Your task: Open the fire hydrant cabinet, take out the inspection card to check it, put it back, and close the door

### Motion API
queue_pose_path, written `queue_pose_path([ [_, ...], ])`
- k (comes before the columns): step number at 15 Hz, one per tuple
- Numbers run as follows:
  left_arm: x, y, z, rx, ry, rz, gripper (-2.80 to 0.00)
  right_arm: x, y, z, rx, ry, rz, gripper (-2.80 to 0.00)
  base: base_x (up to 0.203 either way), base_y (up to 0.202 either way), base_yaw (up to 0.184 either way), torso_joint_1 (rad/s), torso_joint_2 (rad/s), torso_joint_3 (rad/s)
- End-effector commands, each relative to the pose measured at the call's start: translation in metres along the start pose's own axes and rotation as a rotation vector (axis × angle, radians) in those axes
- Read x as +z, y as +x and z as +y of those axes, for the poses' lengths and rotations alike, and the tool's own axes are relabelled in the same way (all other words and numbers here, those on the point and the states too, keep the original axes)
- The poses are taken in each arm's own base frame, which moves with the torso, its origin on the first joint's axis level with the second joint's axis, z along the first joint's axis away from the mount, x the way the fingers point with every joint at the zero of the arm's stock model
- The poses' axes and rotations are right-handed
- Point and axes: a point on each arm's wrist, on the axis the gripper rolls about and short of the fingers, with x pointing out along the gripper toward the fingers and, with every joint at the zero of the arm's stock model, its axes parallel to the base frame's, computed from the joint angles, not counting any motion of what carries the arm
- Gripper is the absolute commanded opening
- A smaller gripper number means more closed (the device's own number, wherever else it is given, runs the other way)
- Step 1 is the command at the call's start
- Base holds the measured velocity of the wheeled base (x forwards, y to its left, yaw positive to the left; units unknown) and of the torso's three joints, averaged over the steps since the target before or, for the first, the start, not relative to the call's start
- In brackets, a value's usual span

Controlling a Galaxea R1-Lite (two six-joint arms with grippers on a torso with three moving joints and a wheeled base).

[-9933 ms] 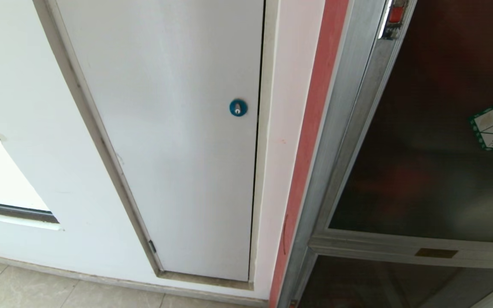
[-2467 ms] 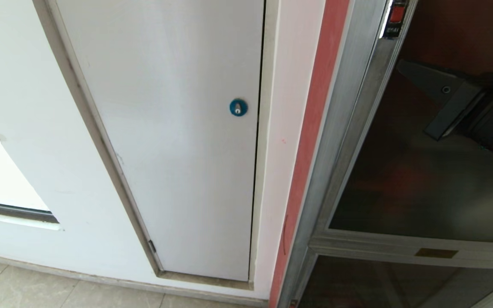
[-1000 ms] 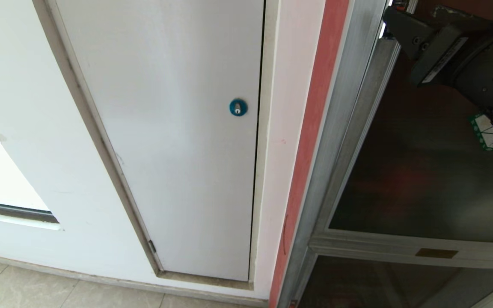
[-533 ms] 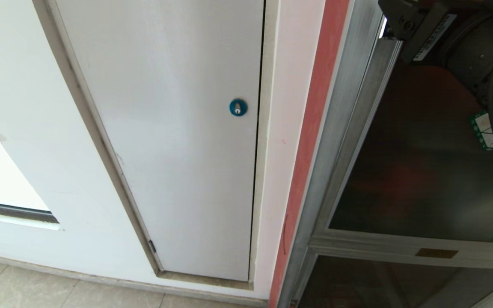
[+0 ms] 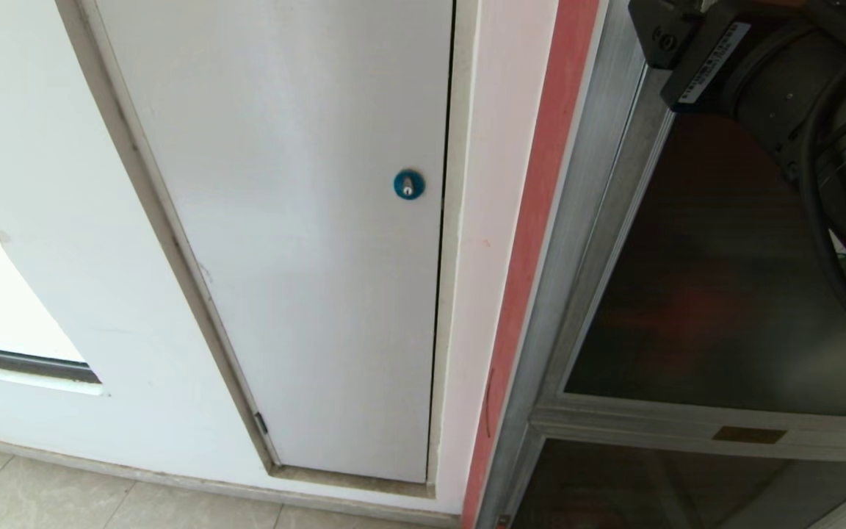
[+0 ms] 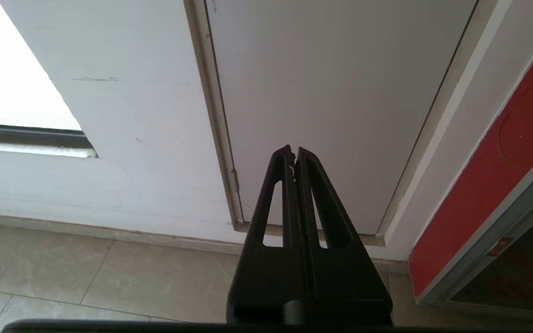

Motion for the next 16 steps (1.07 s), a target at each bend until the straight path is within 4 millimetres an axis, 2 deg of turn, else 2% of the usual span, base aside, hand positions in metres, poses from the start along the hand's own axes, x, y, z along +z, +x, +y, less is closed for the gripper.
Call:
queue_pose_path([
  [1,0.0,0.0,0.0,0.0,0.0,0.002,-2.8,0.0,0.003,0.002,-0.007,-0.003,-0.004,0.0,0.0,0.0,0.0,0.0,0.0,0.0],
  [7,0.0,0.0,0.0,0.001,0.0,0.0,-2.8,0.004,0.012,0.0,-0.033,-0.007,-0.024,0.0,0.0,0.0,0.0,0.0,0.0,0.0],
  [8,0.0,0.0,0.0,0.001,0.0,-0.001,-2.8,0.004,0.013,-0.001,-0.039,-0.01,-0.026,-2.8,0.0,0.0,0.0,0.0,0.0,0.0],
  [16,0.0,0.0,0.0,0.001,0.0,-0.001,-2.8,0.0,0.023,0.002,-0.051,-0.021,-0.028,-2.8,0.0,0.0,0.0,0.0,0.0,0.0],
])
